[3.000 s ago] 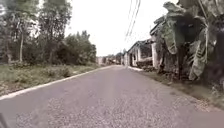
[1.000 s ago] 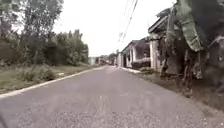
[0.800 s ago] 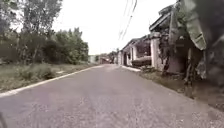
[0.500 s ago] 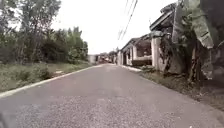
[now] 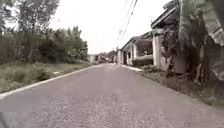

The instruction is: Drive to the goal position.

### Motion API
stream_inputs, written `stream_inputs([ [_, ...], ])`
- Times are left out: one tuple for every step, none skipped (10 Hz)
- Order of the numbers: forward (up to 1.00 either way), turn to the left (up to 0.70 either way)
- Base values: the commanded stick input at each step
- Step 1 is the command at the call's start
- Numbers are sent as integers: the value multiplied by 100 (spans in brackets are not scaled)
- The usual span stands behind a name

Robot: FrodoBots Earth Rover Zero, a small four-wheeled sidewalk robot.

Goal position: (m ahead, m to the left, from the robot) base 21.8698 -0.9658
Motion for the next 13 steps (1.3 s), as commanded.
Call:
stream_inputs([
  [50,0],
  [50,0],
  [50,0],
  [50,0],
  [50,0],
  [50,0],
  [50,0],
  [50,0],
  [50,0],
  [50,0],
  [50,0],
  [50,0],
  [50,0],
])
